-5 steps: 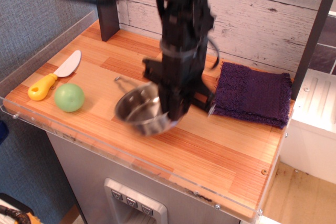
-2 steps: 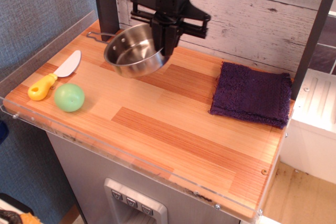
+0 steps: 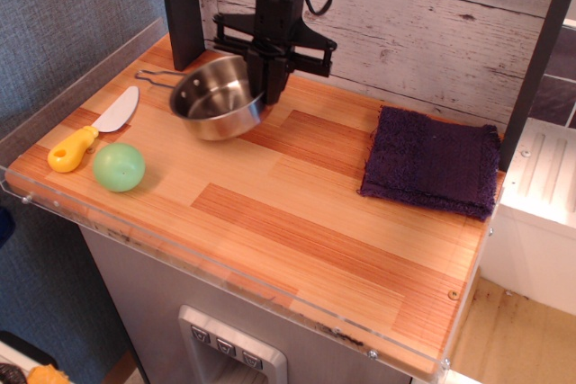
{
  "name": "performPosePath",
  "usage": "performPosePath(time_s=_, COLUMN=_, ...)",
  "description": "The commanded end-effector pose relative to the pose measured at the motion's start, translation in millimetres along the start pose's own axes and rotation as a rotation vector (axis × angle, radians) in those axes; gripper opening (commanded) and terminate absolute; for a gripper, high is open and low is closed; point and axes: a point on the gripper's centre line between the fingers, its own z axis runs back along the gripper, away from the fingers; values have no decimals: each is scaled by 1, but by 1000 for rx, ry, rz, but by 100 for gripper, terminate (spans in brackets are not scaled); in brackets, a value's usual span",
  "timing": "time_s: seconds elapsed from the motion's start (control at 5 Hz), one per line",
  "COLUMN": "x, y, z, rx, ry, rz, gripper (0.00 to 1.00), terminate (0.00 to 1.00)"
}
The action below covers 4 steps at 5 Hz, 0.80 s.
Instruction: Move the pot to the left of the cloth.
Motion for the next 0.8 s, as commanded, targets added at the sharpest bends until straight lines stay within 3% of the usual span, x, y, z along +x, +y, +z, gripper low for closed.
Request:
performPosePath(time_s=0.0, x=24, y=-6, z=-2, rx=-11, ry=-66, rz=-23, gripper=0, terminate=0)
performPosePath(time_s=0.2, x=32, y=-27, z=-5, rx=-36, ry=-95, rz=-42, gripper=0, terminate=0)
performPosePath(time_s=0.4, x=31, y=-37, z=3, rx=-46, ry=-111, rz=-52, gripper=100, terminate=0)
performPosePath(time_s=0.6, x=26, y=-39, z=33, rx=-57, ry=-196, rz=-32, gripper=100, terminate=0)
